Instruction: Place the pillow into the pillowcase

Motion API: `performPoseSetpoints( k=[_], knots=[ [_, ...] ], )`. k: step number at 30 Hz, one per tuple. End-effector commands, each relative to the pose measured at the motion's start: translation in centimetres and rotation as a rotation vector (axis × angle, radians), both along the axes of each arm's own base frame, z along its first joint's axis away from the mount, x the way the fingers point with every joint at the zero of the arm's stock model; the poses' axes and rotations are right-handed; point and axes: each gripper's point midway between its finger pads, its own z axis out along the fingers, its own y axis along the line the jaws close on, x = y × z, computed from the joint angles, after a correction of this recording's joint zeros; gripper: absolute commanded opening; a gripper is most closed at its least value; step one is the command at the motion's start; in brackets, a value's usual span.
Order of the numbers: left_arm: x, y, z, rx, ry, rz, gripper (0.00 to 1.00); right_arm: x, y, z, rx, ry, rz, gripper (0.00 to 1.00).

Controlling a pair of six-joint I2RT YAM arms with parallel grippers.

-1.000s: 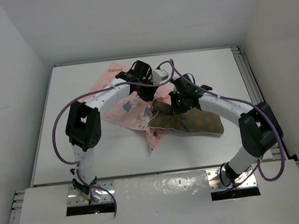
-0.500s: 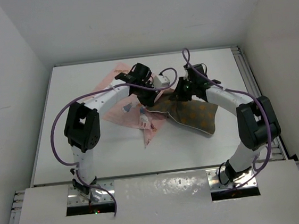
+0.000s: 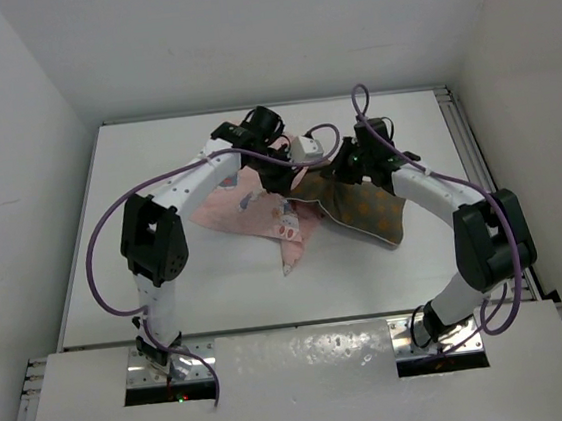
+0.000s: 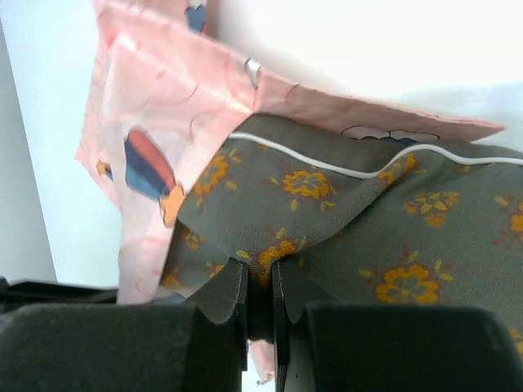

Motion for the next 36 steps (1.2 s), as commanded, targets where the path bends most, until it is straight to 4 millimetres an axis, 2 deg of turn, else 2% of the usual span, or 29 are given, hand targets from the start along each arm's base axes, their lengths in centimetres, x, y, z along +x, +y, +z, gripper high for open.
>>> performPoseSetpoints(
  k=[1,3,4,6,9,10,12,14,15,18,19,21,24,27,29,31,32,33,34,35,36],
  knots=[
    [-2.5,-0.2,0.4,-0.025,0.051,-0.103,0.00,3.5,1.2,4.8,0.093,-0.177,-0.060,0.00],
    [-1.7,-1.3,0.8,-0.085,0.057,-0.051,0.00,3.0,2.5,4.3,0.080,-0.173,-0.018,0.00],
    [-1.3,-1.7,0.9,-0.104,0.063,-0.022,0.00,2.2,3.8,3.9,0.071,-0.164,0.021,0.00],
    [0.8,-3.1,1.3,-0.175,0.063,0.102,0.00,0.8,5.1,2.4,0.035,-0.129,0.078,0.00],
    [3.1,-4.2,1.7,-0.262,0.095,0.249,0.01,-0.9,5.5,0.0,-0.012,-0.054,0.132,0.01],
    [3.6,-4.3,1.7,-0.272,0.099,0.281,0.02,-1.5,5.6,-0.6,-0.019,-0.031,0.150,0.09],
    [4.3,-4.3,0.8,-0.263,0.109,0.333,0.02,-2.5,5.2,-1.4,-0.056,-0.003,0.212,0.41],
    [4.6,-3.5,-0.5,-0.217,0.094,0.369,0.02,-2.9,2.9,-1.9,-0.157,0.016,0.215,0.77],
    [4.7,-3.0,-1.0,-0.194,0.085,0.390,0.02,-2.4,1.2,-1.0,-0.185,0.001,0.174,0.84],
    [4.7,-2.3,-2.0,-0.160,0.077,0.414,0.02,-2.4,-2.8,-0.8,-0.266,0.013,0.101,0.97],
    [4.8,-2.2,-2.1,-0.157,0.073,0.423,0.02,-2.3,-4.3,-0.2,-0.274,0.008,0.067,0.99],
    [4.8,-2.7,-2.0,-0.165,0.071,0.419,0.02,-2.6,-6.6,-0.5,-0.348,0.043,0.021,0.99],
    [4.8,-3.1,-1.7,-0.171,0.062,0.416,0.02,-3.6,-9.8,-1.8,-0.479,0.118,-0.069,0.99],
    [4.7,-3.4,-1.7,-0.169,0.063,0.411,0.02,-4.6,-11.6,-3.8,-0.520,0.214,-0.132,0.99],
    [4.5,-3.4,-1.8,-0.165,0.065,0.409,0.02,-5.5,-11.7,-5.9,-0.526,0.282,-0.124,0.99],
    [4.5,-3.5,-1.9,-0.163,0.065,0.411,0.02,-6.3,-10.3,-8.1,-0.476,0.347,-0.058,0.96],
    [4.5,-3.5,-1.9,-0.162,0.062,0.413,0.02,-6.7,-9.8,-8.8,-0.451,0.368,-0.032,0.87],
    [4.6,-3.5,-1.9,-0.162,0.059,0.415,0.02,-7.5,-9.3,-9.5,-0.425,0.394,-0.004,0.74],
    [4.6,-3.6,-1.7,-0.168,0.054,0.414,0.02,-7.5,-8.2,-9.6,-0.374,0.384,0.021,0.29],
    [4.7,-3.8,-1.6,-0.172,0.051,0.410,0.02,-8.1,-8.1,-9.6,-0.364,0.369,0.025,0.00],
    [4.8,-3.9,-1.1,-0.182,0.043,0.406,0.02,-7.2,-7.7,-8.8,-0.345,0.294,0.017,0.00]
  ],
)
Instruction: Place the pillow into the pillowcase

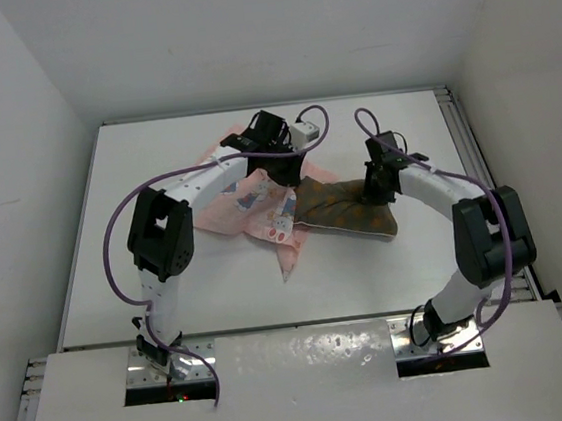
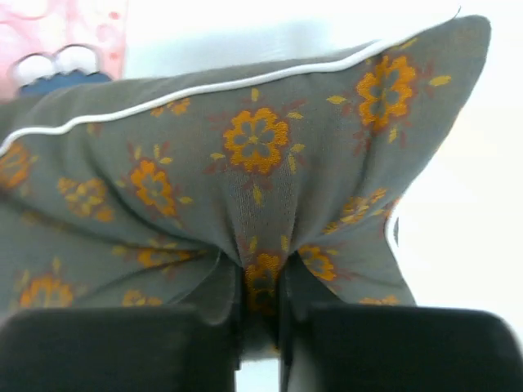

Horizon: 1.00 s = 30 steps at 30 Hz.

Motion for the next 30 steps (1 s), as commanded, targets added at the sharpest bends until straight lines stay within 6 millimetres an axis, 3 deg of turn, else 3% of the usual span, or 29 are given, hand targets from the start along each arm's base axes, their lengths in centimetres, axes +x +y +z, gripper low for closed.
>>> performPoseSetpoints(
  k=[1,2,3,5,6,8,13,14,15,16,17,18,21,22,24,25,27,30],
  knots=[
    [1.0,-1.5,2.1,-0.049,-0.069,-0.013,0.02,-1.7,3.5,-0.1,0.166,-0.030,0.090,0.00],
    [1.2,-1.7,2.5,-0.056,-0.078,-0.017,0.02,-1.9,4.1,2.0,0.206,-0.120,0.125,0.00],
    [1.5,-1.9,3.2,-0.067,-0.093,-0.018,0.02,-0.6,5.1,4.0,0.249,-0.238,0.174,0.00],
    [1.7,-2.3,3.8,-0.079,-0.108,-0.031,0.01,-1.7,7.7,6.5,0.344,-0.343,0.299,0.00],
    [1.7,-2.5,4.1,-0.082,-0.117,-0.038,0.01,-1.6,8.6,9.5,0.369,-0.461,0.367,0.00],
    [1.5,-2.7,4.0,-0.079,-0.116,-0.052,0.01,-3.4,10.2,10.5,0.398,-0.488,0.455,0.00],
    [0.2,-2.3,2.8,-0.055,-0.065,-0.071,0.00,-5.0,9.6,9.4,0.336,-0.426,0.480,0.03],
    [-0.1,-2.3,2.6,-0.055,-0.056,-0.078,0.00,-4.8,9.1,9.8,0.309,-0.426,0.484,0.15],
    [-0.5,-2.1,2.5,-0.046,-0.044,-0.084,0.00,-5.2,8.2,9.2,0.238,-0.394,0.514,0.60],
    [-0.6,-1.9,2.4,-0.038,-0.043,-0.092,0.00,-5.0,7.5,9.4,0.191,-0.391,0.523,0.87],
    [-0.8,-1.7,2.4,-0.030,-0.040,-0.099,0.00,-4.1,6.8,10.8,0.141,-0.418,0.519,0.99],
    [-1.2,-1.3,2.0,-0.009,-0.032,-0.115,0.02,-3.9,5.6,10.9,0.058,-0.414,0.536,0.99],
    [-2.2,-0.4,1.7,0.036,-0.021,-0.155,0.11,-2.8,5.1,12.4,-0.025,-0.470,0.615,0.99],
    [-2.6,-0.1,1.5,0.049,-0.015,-0.163,0.23,-2.6,5.5,12.1,-0.023,-0.470,0.644,0.99],
    [-3.3,0.8,1.5,0.090,-0.009,-0.183,0.37,-2.2,6.5,11.9,-0.020,-0.483,0.726,0.99],
    [-3.7,1.1,1.7,0.103,-0.010,-0.192,0.49,-2.3,7.8,11.1,0.013,-0.463,0.781,0.99],
    [-4.5,2.0,3.1,0.124,-0.030,-0.220,0.63,-2.1,9.1,10.7,0.027,-0.470,0.841,0.98],
    [-5.4,4.0,5.3,0.152,-0.084,-0.219,0.74,-1.8,10.8,10.1,0.042,-0.491,0.892,0.97]
  ],
)
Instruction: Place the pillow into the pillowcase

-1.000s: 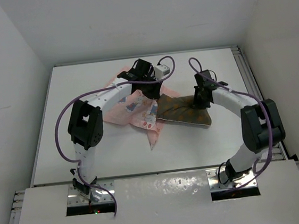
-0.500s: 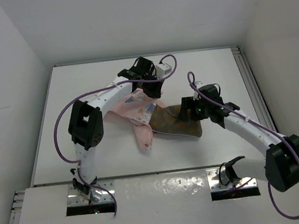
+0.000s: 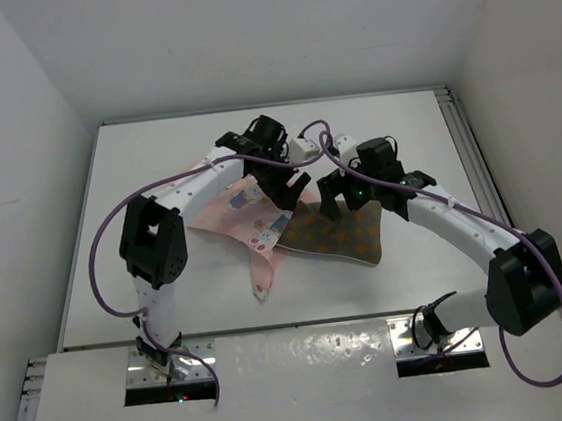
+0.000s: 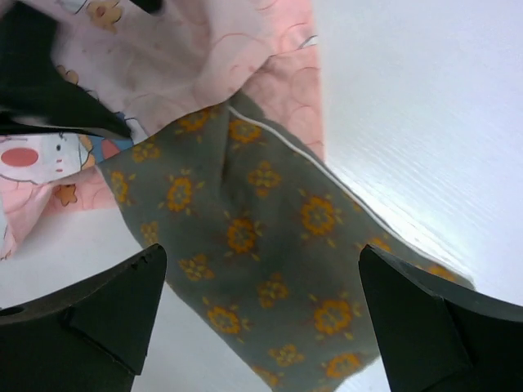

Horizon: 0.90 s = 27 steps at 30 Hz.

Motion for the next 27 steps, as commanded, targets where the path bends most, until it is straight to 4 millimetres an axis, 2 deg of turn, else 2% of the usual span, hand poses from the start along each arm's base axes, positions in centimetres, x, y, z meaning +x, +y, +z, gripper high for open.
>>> performPoseSetpoints(
  k=[1,2,4,5,6,8,9,14,17,18,19,20,21,22,23,24,25,27],
  knots=[
    [-1.8,2.5,5.2,0.012,-0.122,-0.043,0.74,0.6,2.6,0.4,0.024,-0.080,0.136,0.98],
    [-2.8,3.5,4.9,0.018,-0.130,-0.032,0.74,1.4,3.2,0.7,0.043,-0.123,0.145,0.98],
    [-3.8,4.6,3.6,0.042,-0.135,0.003,0.68,1.6,4.2,0.1,0.048,-0.134,0.161,0.99],
    [-4.7,5.3,2.0,0.045,-0.137,0.032,0.66,2.0,4.4,0.0,0.051,-0.135,0.150,0.99],
    [-5.6,5.1,1.3,0.035,-0.115,0.073,0.65,2.2,4.7,-1.5,0.040,-0.097,0.144,0.99],
    [-6.5,5.2,-0.1,0.025,-0.122,0.114,0.67,2.4,5.2,-2.2,0.028,-0.062,0.146,0.99],
    [-7.0,4.9,-0.4,0.011,-0.115,0.141,0.70,2.0,5.3,-3.7,0.006,-0.017,0.152,0.99],
    [-8.1,4.9,-3.0,-0.065,-0.123,0.210,0.75,0.3,6.2,-7.4,-0.012,0.069,0.158,0.99],
    [-8.2,5.3,-4.8,-0.029,-0.135,0.225,0.74,-0.7,7.1,-9.1,-0.016,0.145,0.163,0.96],
    [-8.0,5.6,-5.2,-0.015,-0.142,0.235,0.69,-1.0,7.5,-9.3,-0.011,0.156,0.167,0.93],
    [-8.1,6.3,-6.0,0.015,-0.146,0.250,0.63,-1.5,7.9,-9.8,-0.009,0.177,0.173,0.75],
    [-8.2,6.6,-6.3,0.024,-0.155,0.246,0.56,-2.0,8.2,-10.0,0.003,0.198,0.163,0.65],
    [-8.3,6.9,-6.5,0.031,-0.158,0.246,0.36,-2.6,8.5,-10.2,0.008,0.215,0.169,0.55],
    [-8.6,7.2,-6.7,0.037,-0.157,0.241,0.24,-2.9,8.7,-10.3,0.020,0.228,0.166,0.27],
    [-8.7,7.1,-6.4,0.035,-0.161,0.232,0.03,-3.2,8.9,-10.3,0.027,0.238,0.163,0.06],
    [-8.8,7.1,-6.1,0.030,-0.162,0.223,0.00,-3.2,9.0,-10.2,0.035,0.246,0.152,0.00],
    [-8.8,6.8,-5.1,0.016,-0.169,0.213,0.00,-3.5,9.7,-9.6,0.075,0.266,0.163,0.00],
    [-8.7,6.1,-3.4,-0.017,-0.195,0.156,0.00,-2.9,10.9,-7.1,0.165,0.253,0.165,0.00]
  ],
)
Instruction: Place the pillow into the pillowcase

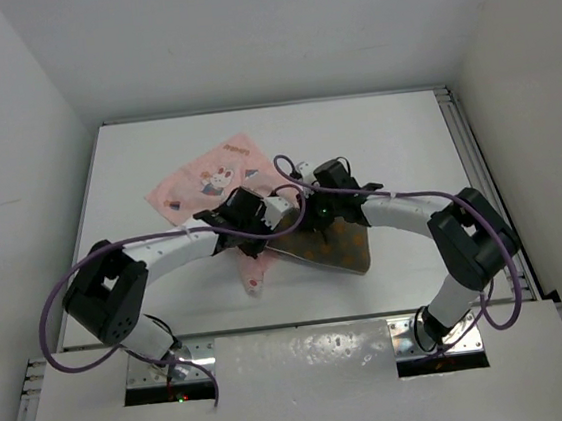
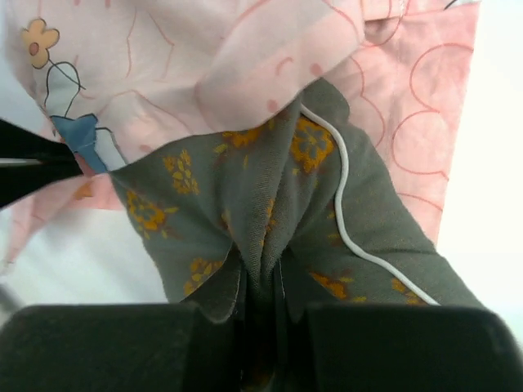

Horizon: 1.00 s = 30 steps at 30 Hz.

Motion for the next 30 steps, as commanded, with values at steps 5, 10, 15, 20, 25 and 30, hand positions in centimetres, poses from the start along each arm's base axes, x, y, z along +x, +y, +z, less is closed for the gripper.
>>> performPoseSetpoints(
  k=[5,10,15,20,25,30],
  knots=[
    [-0.7,-3.5,9.9,-0.232,-0.243,-0.292,0.00,2.7,5.5,13.0,0.502,-0.060,-0.080,0.00],
    [-3.5,-4.3,14.3,-0.414,-0.297,-0.433,0.00,5.5,2.9,18.9,0.772,-0.134,-0.319,0.00],
    [-3.0,-6.5,17.3,-0.528,-0.354,-0.491,0.00,6.3,2.6,19.6,0.892,-0.084,-0.419,0.00],
    [-0.7,-8.1,19.4,-0.566,-0.464,-0.508,0.00,7.5,2.9,16.7,0.867,-0.022,-0.533,0.00],
    [1.8,-8.8,21.2,-0.581,-0.566,-0.501,0.00,8.2,3.7,17.3,0.939,0.000,-0.510,0.00],
    [1.3,-8.7,19.0,-0.550,-0.509,-0.542,0.00,8.1,2.5,18.1,0.887,-0.092,-0.503,0.00]
  ],
)
